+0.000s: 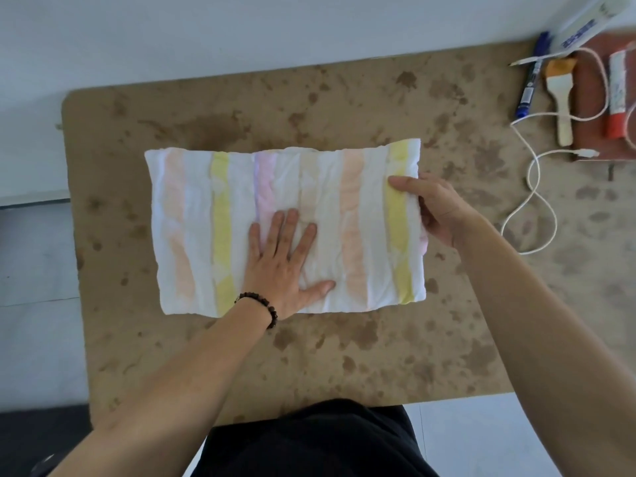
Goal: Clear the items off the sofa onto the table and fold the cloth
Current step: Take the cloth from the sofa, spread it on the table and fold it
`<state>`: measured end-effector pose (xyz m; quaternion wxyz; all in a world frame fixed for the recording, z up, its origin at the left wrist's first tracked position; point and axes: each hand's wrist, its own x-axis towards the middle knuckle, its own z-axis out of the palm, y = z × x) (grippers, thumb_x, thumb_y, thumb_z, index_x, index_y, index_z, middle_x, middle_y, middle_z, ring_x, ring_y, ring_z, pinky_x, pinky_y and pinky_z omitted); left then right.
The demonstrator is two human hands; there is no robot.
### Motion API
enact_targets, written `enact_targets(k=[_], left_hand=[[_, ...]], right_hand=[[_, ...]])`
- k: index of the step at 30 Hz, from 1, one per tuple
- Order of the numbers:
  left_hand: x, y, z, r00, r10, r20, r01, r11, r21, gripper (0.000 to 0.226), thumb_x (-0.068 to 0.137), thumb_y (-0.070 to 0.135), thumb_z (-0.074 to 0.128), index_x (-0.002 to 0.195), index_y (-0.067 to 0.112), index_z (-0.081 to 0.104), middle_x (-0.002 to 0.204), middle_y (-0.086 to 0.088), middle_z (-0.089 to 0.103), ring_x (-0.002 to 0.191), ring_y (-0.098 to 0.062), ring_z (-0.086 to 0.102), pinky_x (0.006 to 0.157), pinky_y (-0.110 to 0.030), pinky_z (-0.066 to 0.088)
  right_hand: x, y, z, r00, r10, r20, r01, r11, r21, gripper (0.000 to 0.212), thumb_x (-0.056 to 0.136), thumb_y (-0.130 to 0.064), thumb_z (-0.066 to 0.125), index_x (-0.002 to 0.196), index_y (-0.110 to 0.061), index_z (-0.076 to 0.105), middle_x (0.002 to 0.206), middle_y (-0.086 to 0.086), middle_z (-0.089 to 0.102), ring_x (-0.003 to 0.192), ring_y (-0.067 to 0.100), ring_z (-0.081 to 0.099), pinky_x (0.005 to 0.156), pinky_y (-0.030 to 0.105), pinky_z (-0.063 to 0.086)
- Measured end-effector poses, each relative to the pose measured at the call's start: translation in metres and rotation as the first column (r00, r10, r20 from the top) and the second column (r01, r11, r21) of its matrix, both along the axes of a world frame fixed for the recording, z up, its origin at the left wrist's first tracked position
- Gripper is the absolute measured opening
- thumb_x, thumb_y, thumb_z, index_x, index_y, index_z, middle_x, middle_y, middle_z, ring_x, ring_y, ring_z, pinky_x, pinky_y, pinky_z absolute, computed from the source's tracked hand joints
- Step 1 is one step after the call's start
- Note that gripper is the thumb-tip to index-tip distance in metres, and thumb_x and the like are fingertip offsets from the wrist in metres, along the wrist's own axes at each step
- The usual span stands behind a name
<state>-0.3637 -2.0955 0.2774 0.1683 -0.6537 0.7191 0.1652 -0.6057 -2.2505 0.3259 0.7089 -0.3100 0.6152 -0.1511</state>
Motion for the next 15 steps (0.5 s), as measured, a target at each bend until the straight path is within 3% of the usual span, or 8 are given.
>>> enact_targets(k=[3, 5, 7, 10, 13, 15], left_hand=[[0.001, -0.005, 0.007, 0.996, 0.038, -0.084, -0.038, 0.999, -0.005, 0.105, 0.071, 0.091, 0.021, 0.154, 0.029, 0.003, 0.162, -0.009, -0.011, 0.149, -0.027, -0.009, 0.115, -0.058, -0.003], [0.003, -0.012, 0.013, 0.981, 0.049, -0.19, -0.071, 0.991, -0.115, 0.101, 0.073, 0.09, 0.027, 0.152, 0.028, 0.016, 0.162, -0.01, 0.0, 0.149, -0.028, 0.002, 0.114, -0.057, 0.003], [0.011, -0.027, 0.013, 0.978, 0.053, -0.202, -0.095, 0.975, -0.2, 0.099, 0.077, 0.088, 0.022, 0.154, 0.028, 0.008, 0.162, -0.011, -0.005, 0.15, -0.027, -0.005, 0.114, -0.056, -0.003], [0.031, -0.052, 0.004, 0.993, 0.074, -0.09, -0.082, 0.992, -0.091, 0.1, 0.077, 0.089, 0.007, 0.154, 0.028, -0.009, 0.161, -0.006, -0.019, 0.147, -0.025, -0.021, 0.114, -0.059, -0.011], [0.041, -0.057, 0.01, 0.987, 0.034, -0.157, -0.04, 0.999, -0.036, 0.091, 0.082, 0.082, 0.005, 0.154, 0.028, -0.007, 0.162, -0.005, -0.018, 0.148, -0.024, -0.021, 0.115, -0.059, -0.011], [0.053, -0.041, 0.021, 0.979, 0.031, -0.201, -0.058, 0.99, -0.127, 0.077, 0.092, 0.07, 0.006, 0.155, 0.028, -0.002, 0.163, -0.007, -0.013, 0.149, -0.024, -0.016, 0.116, -0.057, -0.008]], right_hand=[[0.009, 0.009, 0.006, 1.0, -0.009, -0.021, 0.007, 0.997, -0.072, 0.031, 0.09, -0.027, 0.07, 0.12, -0.018, 0.068, 0.109, 0.003, 0.076, 0.097, 0.02, 0.073, 0.08, 0.033, 0.059], [0.01, 0.016, 0.007, 0.996, 0.001, -0.089, -0.013, 0.991, -0.132, 0.031, 0.09, -0.03, 0.07, 0.119, -0.019, 0.068, 0.109, 0.001, 0.076, 0.099, 0.02, 0.073, 0.086, 0.037, 0.058], [0.01, 0.023, 0.01, 0.984, 0.029, -0.177, -0.06, 0.983, -0.173, 0.033, 0.088, -0.037, 0.071, 0.118, -0.021, 0.068, 0.109, -0.001, 0.075, 0.1, 0.019, 0.072, 0.092, 0.041, 0.057], [0.013, 0.035, 0.019, 0.957, 0.084, -0.278, -0.138, 0.974, -0.181, 0.035, 0.086, -0.039, 0.073, 0.119, -0.028, 0.066, 0.112, -0.005, 0.074, 0.099, 0.017, 0.072, 0.09, 0.042, 0.057], [0.024, 0.044, 0.04, 0.952, 0.072, -0.296, -0.141, 0.966, -0.218, 0.036, 0.086, -0.028, 0.075, 0.121, -0.026, 0.066, 0.111, -0.001, 0.074, 0.097, 0.019, 0.073, 0.087, 0.041, 0.059], [0.04, 0.047, 0.06, 0.964, 0.021, -0.264, -0.091, 0.962, -0.256, 0.037, 0.083, -0.026, 0.077, 0.119, -0.024, 0.067, 0.109, 0.001, 0.075, 0.099, 0.023, 0.073, 0.09, 0.044, 0.058]])
